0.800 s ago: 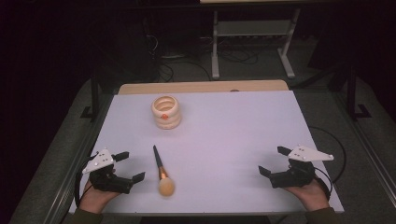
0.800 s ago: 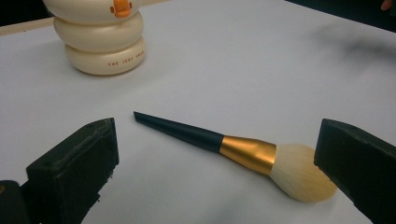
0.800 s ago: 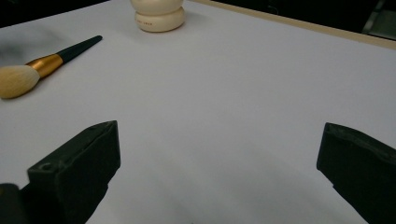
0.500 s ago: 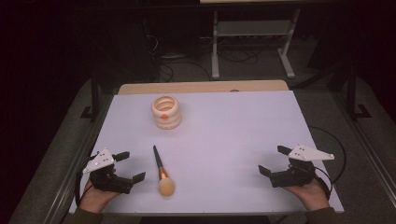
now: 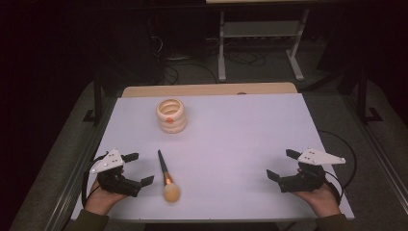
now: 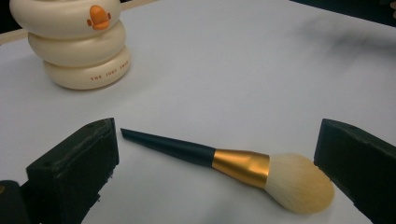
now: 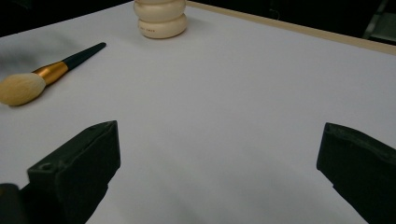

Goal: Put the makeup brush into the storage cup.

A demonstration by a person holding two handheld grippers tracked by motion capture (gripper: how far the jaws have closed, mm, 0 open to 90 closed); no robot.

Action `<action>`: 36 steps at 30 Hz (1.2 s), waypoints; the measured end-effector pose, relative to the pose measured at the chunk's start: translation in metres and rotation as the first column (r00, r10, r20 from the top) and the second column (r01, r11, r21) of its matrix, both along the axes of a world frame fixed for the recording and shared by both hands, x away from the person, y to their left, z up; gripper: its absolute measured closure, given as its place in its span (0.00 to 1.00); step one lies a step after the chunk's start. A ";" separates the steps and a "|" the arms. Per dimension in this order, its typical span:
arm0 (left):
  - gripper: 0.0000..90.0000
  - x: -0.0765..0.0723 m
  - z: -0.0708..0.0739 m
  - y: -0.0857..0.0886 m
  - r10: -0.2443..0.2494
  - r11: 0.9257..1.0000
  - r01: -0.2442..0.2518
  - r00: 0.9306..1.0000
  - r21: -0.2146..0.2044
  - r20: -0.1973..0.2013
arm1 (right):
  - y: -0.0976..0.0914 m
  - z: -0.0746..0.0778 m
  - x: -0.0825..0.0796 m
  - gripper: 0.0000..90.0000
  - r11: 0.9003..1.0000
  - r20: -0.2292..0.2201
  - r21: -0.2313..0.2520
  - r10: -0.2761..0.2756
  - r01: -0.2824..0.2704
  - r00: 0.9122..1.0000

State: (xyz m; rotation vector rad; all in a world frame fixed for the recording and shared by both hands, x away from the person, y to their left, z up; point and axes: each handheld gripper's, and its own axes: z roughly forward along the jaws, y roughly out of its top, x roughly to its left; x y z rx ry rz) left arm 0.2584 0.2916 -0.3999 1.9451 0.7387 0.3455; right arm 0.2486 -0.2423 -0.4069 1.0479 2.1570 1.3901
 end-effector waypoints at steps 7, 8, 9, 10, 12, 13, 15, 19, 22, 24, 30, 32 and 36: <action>0.00 0.005 0.003 -0.004 -0.015 1.000 0.015 1.000 -0.005 0.004 | 0.000 0.002 -0.001 0.00 1.000 0.005 0.003 -0.004 0.004 1.000; 0.00 0.006 0.004 -0.005 -0.018 1.000 0.018 1.000 0.002 0.009 | 0.000 0.002 -0.001 0.00 1.000 0.006 0.005 -0.005 0.005 1.000; 0.00 0.008 0.006 -0.007 -0.023 1.000 0.024 1.000 -0.001 0.011 | 0.000 0.002 -0.001 0.00 1.000 0.005 0.009 -0.004 0.004 1.000; 0.00 0.008 0.006 -0.007 -0.023 1.000 0.024 1.000 -0.001 0.011 | 0.000 0.002 -0.001 0.00 1.000 0.005 0.009 -0.004 0.004 1.000; 0.00 0.010 0.008 -0.009 -0.032 0.999 0.032 0.999 -0.001 0.020 | 0.002 0.002 0.000 0.00 1.000 0.002 0.002 0.001 -0.001 1.000; 0.00 0.011 0.009 -0.010 -0.031 1.000 0.031 0.999 -0.007 0.019 | 0.002 0.002 0.000 0.00 1.000 0.002 0.002 0.001 -0.001 1.000; 0.00 0.015 0.011 -0.010 -0.040 0.999 0.040 0.999 -0.004 0.019 | 0.002 0.001 0.001 0.00 1.000 0.002 0.004 0.004 -0.004 1.000; 0.00 0.020 0.011 -0.012 -0.049 0.999 0.049 0.999 0.001 0.015 | 0.003 0.001 0.001 0.00 1.000 0.000 0.000 0.006 -0.006 1.000; 0.00 0.024 0.011 -0.015 -0.062 0.998 0.061 0.998 0.018 0.014 | 0.003 0.001 0.002 0.00 1.000 0.001 -0.002 0.008 -0.008 1.000; 0.00 0.025 0.012 -0.017 -0.072 0.997 0.072 0.997 0.022 0.011 | 0.003 0.001 0.002 0.00 1.000 0.001 0.001 0.008 -0.008 1.000; 0.00 0.032 0.015 -0.020 -0.096 0.995 0.096 0.995 0.041 -0.001 | 0.004 0.000 0.003 0.00 1.000 -0.007 -0.001 0.012 -0.012 1.000; 0.00 0.033 0.016 -0.021 -0.098 0.994 0.098 0.995 0.043 -0.006 | 0.004 0.001 0.002 0.00 1.000 -0.003 -0.001 0.012 -0.012 1.000; 0.00 0.037 0.018 -0.024 -0.113 0.992 0.113 0.994 0.053 -0.005 | 0.004 0.001 0.002 0.00 1.000 0.000 0.002 0.010 -0.010 1.000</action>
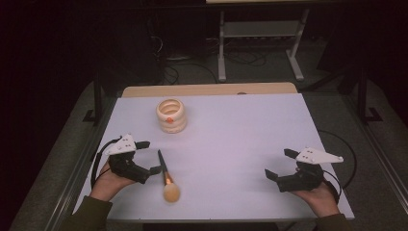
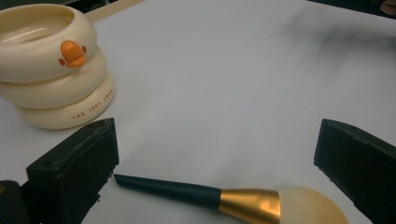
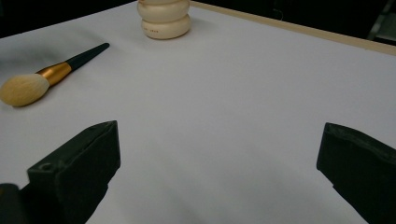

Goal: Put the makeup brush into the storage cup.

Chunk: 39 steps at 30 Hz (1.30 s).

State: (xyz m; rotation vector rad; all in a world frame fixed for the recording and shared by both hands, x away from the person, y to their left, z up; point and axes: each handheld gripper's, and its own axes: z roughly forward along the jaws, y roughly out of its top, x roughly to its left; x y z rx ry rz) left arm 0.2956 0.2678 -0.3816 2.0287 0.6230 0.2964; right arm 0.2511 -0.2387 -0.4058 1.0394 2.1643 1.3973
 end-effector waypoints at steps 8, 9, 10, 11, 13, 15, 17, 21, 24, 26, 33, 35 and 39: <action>0.00 0.007 0.002 -0.004 -0.044 0.997 0.045 0.999 0.055 -0.008 | 0.000 0.000 0.000 0.00 1.000 -0.008 -0.002 0.001 -0.001 1.000; 0.00 0.008 0.003 -0.005 -0.055 0.996 0.055 0.998 0.067 -0.010 | 0.000 0.000 0.000 0.00 1.000 -0.005 -0.002 0.000 0.000 1.000; 0.00 0.008 0.003 -0.005 -0.055 0.996 0.055 0.998 0.067 -0.010 | 0.000 0.000 0.000 0.00 1.000 -0.005 -0.002 0.000 0.000 1.000; 0.00 0.010 0.004 -0.006 -0.060 0.996 0.061 0.998 0.068 -0.011 | -0.001 0.000 0.000 0.00 1.000 -0.005 -0.002 -0.002 0.002 1.000; 0.00 0.012 0.005 -0.007 -0.069 0.995 0.070 0.998 0.075 -0.016 | -0.001 0.000 0.000 0.00 1.000 -0.004 -0.002 -0.001 0.001 1.000; 0.00 0.016 0.006 -0.008 -0.084 0.991 0.086 0.996 0.105 -0.020 | -0.001 0.000 0.000 0.00 1.000 -0.004 0.000 -0.002 0.002 1.000; 0.00 0.017 0.006 -0.009 -0.083 0.990 0.086 0.996 0.115 -0.029 | -0.001 0.000 0.000 0.00 1.000 -0.004 0.000 -0.001 0.001 1.000; 0.00 0.021 0.008 -0.012 -0.104 0.981 0.109 0.994 0.163 -0.040 | -0.001 0.000 0.000 0.00 1.000 -0.003 0.000 0.000 0.000 1.000; 0.00 0.024 0.009 -0.015 -0.121 0.973 0.130 0.991 0.193 -0.057 | -0.001 0.000 0.000 0.00 1.000 -0.003 0.001 0.001 -0.001 1.000; 0.00 0.026 0.009 -0.017 -0.137 0.963 0.149 0.988 0.223 -0.070 | -0.001 0.000 0.000 0.00 1.000 -0.003 0.001 0.002 -0.002 1.000; 0.00 0.034 0.008 -0.024 -0.186 0.935 0.211 0.976 0.286 -0.114 | -0.001 0.000 0.000 0.00 1.000 -0.006 0.002 0.002 -0.002 1.000; 0.00 0.036 0.008 -0.027 -0.199 0.925 0.231 0.971 0.302 -0.135 | -0.001 0.000 0.000 0.00 1.000 -0.004 0.004 0.003 -0.003 1.000; 0.00 0.040 0.007 -0.029 -0.225 0.900 0.268 0.961 0.344 -0.160 | -0.001 0.000 0.000 0.00 1.000 -0.006 0.005 0.004 -0.004 1.000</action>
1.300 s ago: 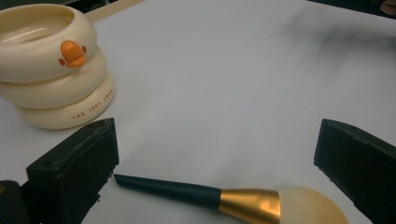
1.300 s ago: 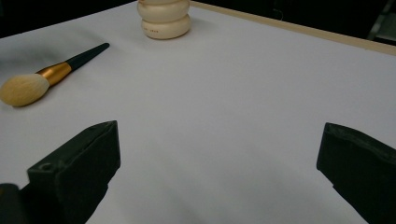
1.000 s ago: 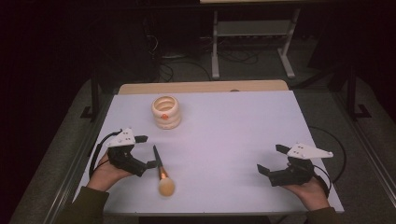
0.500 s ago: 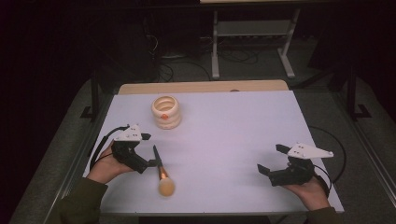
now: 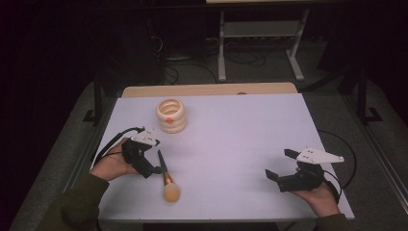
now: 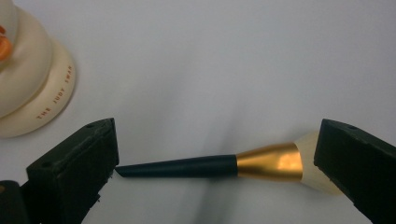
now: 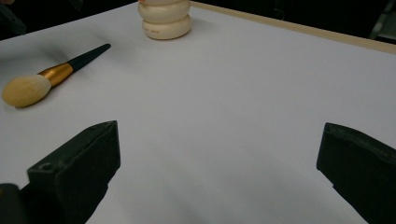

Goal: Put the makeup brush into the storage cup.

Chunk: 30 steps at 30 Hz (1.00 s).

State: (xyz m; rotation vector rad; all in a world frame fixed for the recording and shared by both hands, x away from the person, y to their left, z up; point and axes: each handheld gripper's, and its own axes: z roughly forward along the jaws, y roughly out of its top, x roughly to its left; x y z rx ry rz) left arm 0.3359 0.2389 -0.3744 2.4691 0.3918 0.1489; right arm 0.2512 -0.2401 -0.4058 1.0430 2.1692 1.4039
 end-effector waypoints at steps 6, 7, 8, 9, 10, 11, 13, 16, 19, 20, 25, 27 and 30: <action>0.04 0.004 -0.007 -0.006 -0.041 0.999 0.042 0.999 0.034 -0.026 | 0.000 0.000 0.000 0.00 1.000 -0.002 0.005 0.001 -0.001 1.000; 0.04 0.004 -0.007 -0.006 -0.041 0.999 0.042 0.999 0.034 -0.026 | 0.000 0.000 0.000 0.00 1.000 -0.002 0.005 0.001 -0.001 1.000; 0.04 0.005 -0.008 -0.007 -0.055 0.997 0.057 0.998 0.049 -0.029 | 0.000 0.000 0.000 0.00 1.000 -0.002 0.005 0.000 0.000 1.000; 0.05 0.005 -0.010 -0.008 -0.065 0.996 0.067 0.997 0.057 -0.034 | -0.001 0.000 0.000 0.00 1.000 -0.002 0.005 0.001 -0.001 1.000; 0.06 0.005 -0.011 -0.009 -0.070 0.995 0.072 0.997 0.063 -0.039 | -0.001 0.000 0.000 0.00 1.000 -0.005 0.006 0.000 0.000 1.000; 0.07 0.005 -0.014 -0.010 -0.084 0.993 0.087 0.996 0.080 -0.042 | -0.001 0.000 0.000 0.00 1.000 -0.006 0.007 0.000 0.000 1.000; 0.10 0.005 -0.016 -0.011 -0.101 0.990 0.105 0.994 0.097 -0.045 | -0.001 0.000 0.000 0.00 1.000 -0.008 0.008 -0.002 0.002 1.000; 0.14 0.006 -0.019 -0.012 -0.120 0.986 0.125 0.991 0.109 -0.052 | -0.001 0.000 0.000 0.00 1.000 -0.006 0.007 -0.003 0.003 1.000; 0.16 0.007 -0.022 -0.011 -0.144 0.981 0.150 0.988 0.123 -0.056 | -0.001 0.000 0.000 0.00 1.000 -0.007 0.009 -0.002 0.002 1.000; 0.16 0.008 -0.023 -0.010 -0.152 0.979 0.158 0.987 0.129 -0.059 | -0.001 0.000 0.000 0.00 1.000 -0.006 0.009 -0.003 0.003 1.000; 0.20 0.009 -0.026 -0.010 -0.184 0.971 0.191 0.981 0.142 -0.058 | -0.001 -0.001 0.000 0.00 1.000 -0.003 0.006 0.000 0.000 1.000; 0.22 0.009 -0.027 -0.010 -0.195 0.969 0.201 0.979 0.141 -0.058 | -0.001 -0.001 0.001 0.00 1.000 -0.003 0.006 0.000 0.000 1.000; 0.24 0.010 -0.029 -0.010 -0.207 0.966 0.214 0.977 0.145 -0.061 | -0.001 -0.001 0.001 0.00 1.000 -0.003 0.006 0.000 0.000 1.000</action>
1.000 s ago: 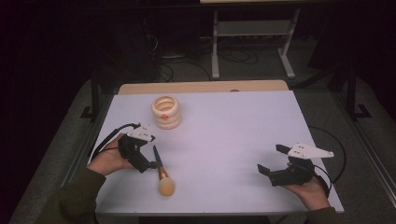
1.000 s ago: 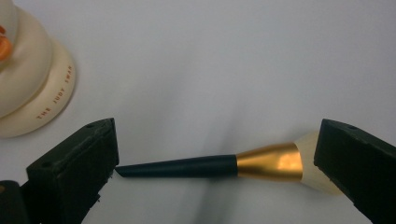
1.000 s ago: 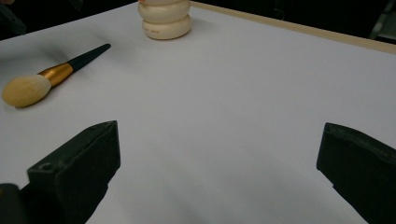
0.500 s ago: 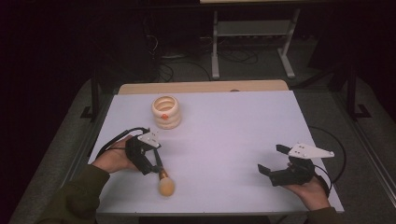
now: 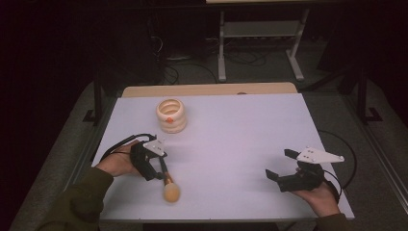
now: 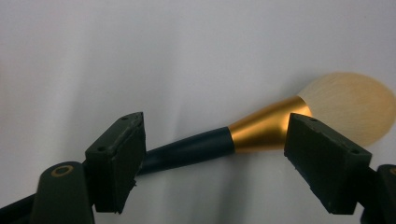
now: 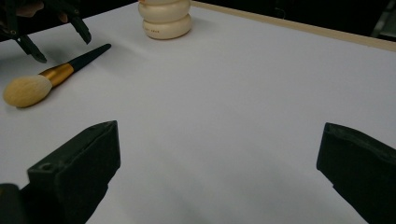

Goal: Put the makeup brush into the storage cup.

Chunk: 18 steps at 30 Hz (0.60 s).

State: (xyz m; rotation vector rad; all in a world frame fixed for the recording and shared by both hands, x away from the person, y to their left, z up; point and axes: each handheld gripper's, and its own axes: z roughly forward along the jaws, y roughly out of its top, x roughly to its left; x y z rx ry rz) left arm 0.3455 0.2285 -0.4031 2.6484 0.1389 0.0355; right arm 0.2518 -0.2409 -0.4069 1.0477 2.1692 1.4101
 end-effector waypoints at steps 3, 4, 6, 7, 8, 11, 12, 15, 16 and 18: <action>0.25 0.001 -0.004 -0.001 -0.027 0.999 0.027 1.000 0.016 0.005 | 0.000 0.000 0.000 0.00 1.000 -0.002 0.000 -0.001 0.001 1.000; 0.26 0.001 -0.004 -0.001 -0.027 0.999 0.027 1.000 0.016 0.005 | 0.000 0.000 0.000 0.00 1.000 -0.002 0.000 -0.001 0.001 1.000; 0.27 0.001 -0.005 -0.001 -0.039 0.999 0.039 0.999 0.019 0.002 | 0.000 0.000 0.000 0.00 1.000 -0.002 0.000 -0.002 0.002 1.000; 0.27 0.001 -0.006 -0.002 -0.040 0.999 0.040 0.999 0.021 0.004 | 0.000 0.000 0.000 0.00 1.000 -0.002 0.000 -0.002 0.002 1.000; 0.28 0.001 -0.007 -0.002 -0.047 0.998 0.047 0.999 0.029 0.005 | 0.000 0.000 0.000 0.00 1.000 -0.007 -0.001 -0.003 0.003 1.000; 0.28 0.001 -0.007 -0.002 -0.053 0.998 0.053 0.999 0.025 0.005 | 0.000 0.000 0.000 0.00 1.000 -0.007 0.000 -0.004 0.004 1.000; 0.28 0.001 -0.007 -0.002 -0.053 0.998 0.053 0.999 0.025 0.005 | 0.000 0.000 0.000 0.00 1.000 -0.006 -0.001 -0.004 0.004 1.000; 0.28 0.002 -0.008 -0.002 -0.063 0.998 0.063 0.998 0.023 -0.002 | 0.000 -0.001 0.000 0.00 1.000 -0.007 -0.001 -0.004 0.004 1.000; 0.28 0.002 -0.008 -0.002 -0.063 0.998 0.063 0.998 0.023 -0.002 | 0.000 -0.001 0.000 0.00 1.000 -0.008 0.000 -0.003 0.003 1.000; 0.28 0.002 -0.009 -0.001 -0.076 0.997 0.077 0.997 0.023 -0.011 | 0.000 -0.001 0.000 0.00 1.000 -0.007 -0.001 -0.003 0.003 1.000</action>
